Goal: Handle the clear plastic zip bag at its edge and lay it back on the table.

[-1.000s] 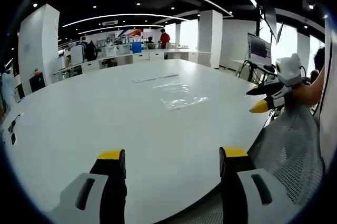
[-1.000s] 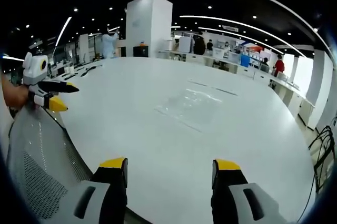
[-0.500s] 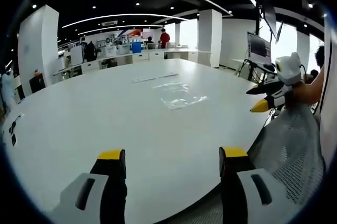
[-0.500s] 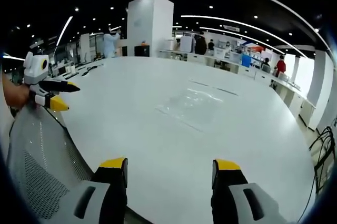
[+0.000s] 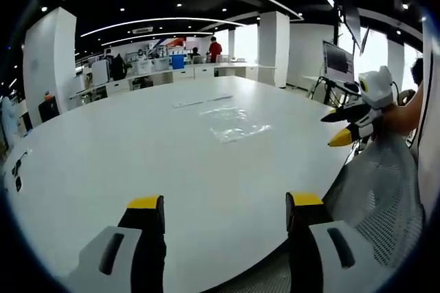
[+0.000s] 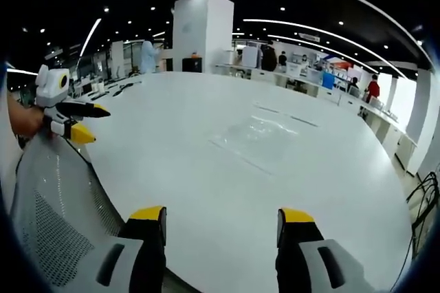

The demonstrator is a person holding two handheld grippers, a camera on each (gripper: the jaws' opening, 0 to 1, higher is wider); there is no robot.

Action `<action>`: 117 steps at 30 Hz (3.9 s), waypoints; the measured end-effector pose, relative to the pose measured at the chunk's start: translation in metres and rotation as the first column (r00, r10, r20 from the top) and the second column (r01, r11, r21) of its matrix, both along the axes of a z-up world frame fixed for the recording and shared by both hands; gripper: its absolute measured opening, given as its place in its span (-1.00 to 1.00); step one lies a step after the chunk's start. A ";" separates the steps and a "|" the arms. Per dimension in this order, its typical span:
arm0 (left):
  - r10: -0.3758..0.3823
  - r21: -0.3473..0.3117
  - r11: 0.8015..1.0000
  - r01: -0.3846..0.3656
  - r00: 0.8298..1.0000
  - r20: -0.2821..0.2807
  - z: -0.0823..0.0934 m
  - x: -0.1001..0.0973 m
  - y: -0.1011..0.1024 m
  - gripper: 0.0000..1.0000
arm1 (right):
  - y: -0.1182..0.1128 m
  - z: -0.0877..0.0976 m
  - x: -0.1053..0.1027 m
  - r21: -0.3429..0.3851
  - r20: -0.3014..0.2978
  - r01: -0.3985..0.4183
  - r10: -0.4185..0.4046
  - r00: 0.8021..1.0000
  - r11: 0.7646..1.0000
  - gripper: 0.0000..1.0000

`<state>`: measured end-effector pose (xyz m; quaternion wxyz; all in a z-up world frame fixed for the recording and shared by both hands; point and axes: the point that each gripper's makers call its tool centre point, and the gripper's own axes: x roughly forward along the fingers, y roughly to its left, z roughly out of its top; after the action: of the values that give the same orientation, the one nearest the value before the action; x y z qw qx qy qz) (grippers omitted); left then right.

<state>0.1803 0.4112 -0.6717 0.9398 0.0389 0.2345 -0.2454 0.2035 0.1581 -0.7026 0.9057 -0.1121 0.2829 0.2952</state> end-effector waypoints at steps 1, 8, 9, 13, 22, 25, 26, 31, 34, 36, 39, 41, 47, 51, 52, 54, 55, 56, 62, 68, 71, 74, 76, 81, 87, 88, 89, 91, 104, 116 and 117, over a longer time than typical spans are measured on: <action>0.000 0.000 1.000 0.000 1.000 -0.001 -0.001 0.000 0.001 0.40 | 0.001 -0.001 0.000 -0.010 -0.006 -0.009 0.008 1.000 1.000 0.27; -0.004 0.005 1.000 0.004 1.000 -0.007 -0.006 0.001 0.004 0.38 | 0.005 -0.001 0.001 -0.023 -0.017 -0.054 0.054 0.998 0.998 0.27; -0.004 0.005 1.000 0.004 1.000 -0.009 -0.005 0.001 0.004 0.37 | 0.006 -0.001 0.002 -0.027 -0.016 -0.065 0.065 0.998 0.998 0.27; 0.000 0.001 1.000 0.000 1.000 -0.013 -0.006 0.001 0.005 0.36 | 0.009 -0.002 0.008 -0.054 -0.012 -0.106 0.106 0.994 0.993 0.25; 0.011 -0.005 1.000 -0.011 1.000 -0.014 -0.010 0.003 0.011 0.36 | 0.017 -0.002 0.032 -0.083 -0.004 -0.160 0.160 0.987 0.984 0.17; 0.017 -0.008 1.000 -0.017 1.000 -0.013 -0.012 0.005 0.013 0.36 | 0.017 -0.006 0.041 -0.103 -0.008 -0.171 0.171 0.985 0.980 0.15; 0.018 -0.009 1.000 -0.018 1.000 -0.014 -0.012 0.005 0.014 0.36 | 0.017 -0.007 0.044 -0.108 -0.010 -0.175 0.175 0.985 0.979 0.13; 0.024 -0.010 1.000 -0.024 1.000 -0.013 -0.013 0.005 0.015 0.36 | 0.013 -0.010 0.061 -0.136 -0.013 -0.185 0.185 0.983 0.973 0.07; 0.027 -0.007 1.000 -0.027 1.000 -0.015 -0.015 0.006 0.017 0.36 | 0.011 -0.013 0.071 -0.160 -0.011 -0.195 0.195 0.981 0.968 0.02; 0.029 -0.006 1.000 -0.029 0.999 -0.015 -0.016 0.006 0.017 0.36 | 0.011 -0.014 0.077 -0.174 -0.012 -0.200 0.201 0.980 0.964 0.00; 0.032 -0.004 0.999 -0.032 0.999 -0.017 -0.015 0.006 0.016 0.36 | 0.011 -0.017 0.087 -0.201 -0.014 -0.221 0.222 0.975 0.954 -0.06; 0.034 -0.004 0.999 -0.034 0.999 -0.019 -0.013 0.006 0.014 0.35 | 0.011 -0.019 0.091 -0.250 -0.011 -0.247 0.252 0.968 0.936 -0.11; 0.046 -0.007 0.999 -0.046 0.999 -0.024 -0.011 0.006 0.014 0.34 | 0.016 -0.024 0.110 -0.279 -0.015 -0.268 0.275 0.961 0.922 -0.17; 0.037 0.001 0.999 -0.036 0.999 -0.026 -0.012 0.005 0.012 0.34 | 0.017 -0.030 0.119 -0.312 -0.022 -0.293 0.302 0.953 0.904 -0.22; 0.035 0.003 0.999 -0.035 0.999 -0.027 -0.012 0.004 0.012 0.34 | 0.017 -0.031 0.120 -0.314 -0.023 -0.295 0.303 0.953 0.902 -0.22; 0.036 0.003 0.999 -0.036 0.999 -0.029 -0.012 0.005 0.013 0.34 | 0.015 -0.036 0.125 -0.332 -0.034 -0.309 0.315 0.948 0.891 -0.24; 0.036 0.002 0.999 -0.036 0.999 -0.030 -0.012 0.005 0.013 0.35 | 0.014 -0.037 0.126 -0.336 -0.035 -0.311 0.318 0.948 0.889 -0.24; 0.036 0.001 0.999 -0.036 0.999 -0.029 -0.012 0.005 0.013 0.35 | 0.013 -0.039 0.128 -0.342 -0.040 -0.312 0.318 0.947 0.886 -0.26; 0.022 -0.016 1.000 -0.023 0.999 -0.029 -0.008 0.003 0.007 0.36 | 0.011 -0.047 0.136 -0.364 -0.060 -0.334 0.336 0.940 0.869 -0.35; 0.014 -0.040 0.999 -0.015 0.999 -0.030 -0.006 0.003 0.004 0.35 | 0.013 -0.051 0.141 -0.394 -0.068 -0.374 0.380 0.923 0.840 -0.53; 0.013 -0.045 0.999 -0.015 0.999 -0.036 -0.004 0.002 0.003 0.34 | 0.014 -0.053 0.145 -0.400 -0.072 -0.381 0.385 0.920 0.834 -0.56; 0.009 -0.056 0.998 -0.011 0.999 -0.042 -0.003 0.002 0.000 0.30 | 0.013 -0.056 0.149 -0.401 -0.083 -0.385 0.386 0.919 0.831 -0.58; 0.009 -0.060 0.998 -0.012 0.999 -0.045 -0.003 0.002 0.001 0.29 | 0.013 -0.058 0.150 -0.403 -0.098 -0.395 0.391 0.915 0.826 -0.62; 0.009 -0.060 0.998 -0.012 0.999 -0.051 -0.005 0.002 0.002 0.28 | 0.013 -0.059 0.152 -0.395 -0.121 -0.412 0.398 0.909 0.821 -0.74; 0.012 -0.061 0.998 -0.015 0.998 -0.054 -0.007 0.003 0.004 0.26 | 0.010 -0.066 0.152 -0.400 -0.159 -0.441 0.413 0.897 0.803 -0.81; 0.012 -0.061 0.998 -0.015 0.998 -0.054 -0.007 0.003 0.004 0.26 | 0.011 -0.066 0.152 -0.397 -0.159 -0.444 0.417 0.895 0.803 -0.81; 0.013 -0.062 0.998 -0.017 0.998 -0.054 -0.008 0.003 0.005 0.26 | 0.011 -0.067 0.151 -0.390 -0.163 -0.444 0.414 0.895 0.807 -0.81; 0.015 -0.062 0.998 -0.018 0.998 -0.053 -0.008 0.004 0.006 0.25 | 0.010 -0.069 0.153 -0.394 -0.165 -0.451 0.421 0.892 0.801 -0.82; 0.019 -0.057 0.998 -0.022 0.998 -0.055 -0.009 0.004 0.006 0.25 | 0.008 -0.075 0.160 -0.393 -0.190 -0.468 0.428 0.883 0.791 -0.80; 0.021 -0.053 0.998 -0.024 0.998 -0.057 -0.012 0.005 0.009 0.25 | 0.012 -0.075 0.157 -0.376 -0.234 -0.515 0.459 0.857 0.770 -0.96; 0.021 -0.053 0.998 -0.024 0.998 -0.057 -0.012 0.004 0.008 0.25 | 0.012 -0.075 0.157 -0.373 -0.238 -0.514 0.456 0.858 0.773 -0.96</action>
<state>0.1848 0.4197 -0.6837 0.9362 0.0044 0.2548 -0.2421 0.3607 0.1700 -0.7775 0.7309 -0.3549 0.3616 0.4572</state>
